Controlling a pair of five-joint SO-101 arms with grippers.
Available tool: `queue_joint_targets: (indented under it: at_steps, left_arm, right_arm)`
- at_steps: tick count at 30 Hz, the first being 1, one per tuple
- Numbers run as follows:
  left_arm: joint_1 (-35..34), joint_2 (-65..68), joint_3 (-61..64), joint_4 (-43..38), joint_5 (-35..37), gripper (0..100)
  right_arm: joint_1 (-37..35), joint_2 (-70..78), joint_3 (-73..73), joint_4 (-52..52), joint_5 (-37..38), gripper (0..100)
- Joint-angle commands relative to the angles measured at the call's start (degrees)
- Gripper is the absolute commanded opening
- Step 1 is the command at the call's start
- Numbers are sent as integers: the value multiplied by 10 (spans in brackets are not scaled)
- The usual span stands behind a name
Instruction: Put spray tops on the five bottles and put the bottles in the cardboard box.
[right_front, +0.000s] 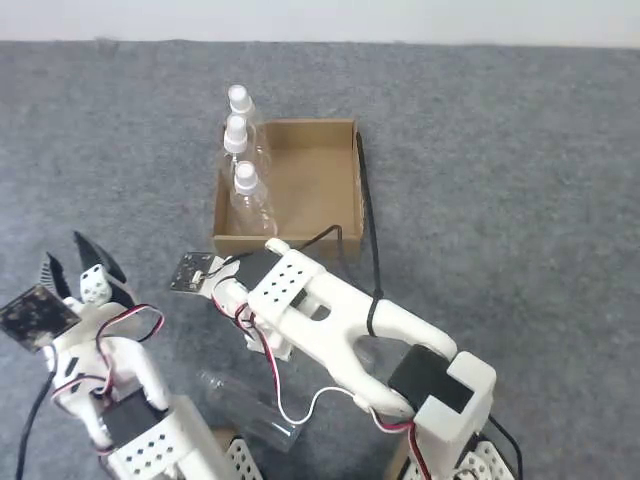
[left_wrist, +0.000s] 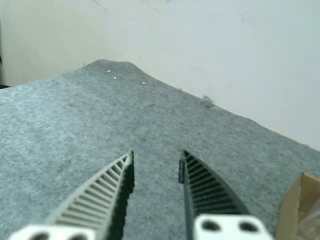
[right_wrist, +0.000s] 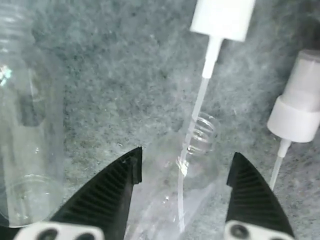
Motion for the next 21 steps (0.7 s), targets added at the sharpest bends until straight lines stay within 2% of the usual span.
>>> queue_joint_targets:
  at_steps: [1, 11, 17, 21]
  left_arm:
    - [-1, -10, -3, -19, 4, 141]
    - [-1, -10, -2, -19, 3, 141]
    - [-1, -10, -2, -19, 3, 141]
    - [-1, -10, -2, -19, 3, 141]
  right_arm:
    - [-9, -9, -35, 15, -30, 227]
    - [-6, -7, -56, 40, -107, 228]
    - [-7, 24, -67, 41, -110, 225]
    - [-5, 72, -120, 85, -112, 224]
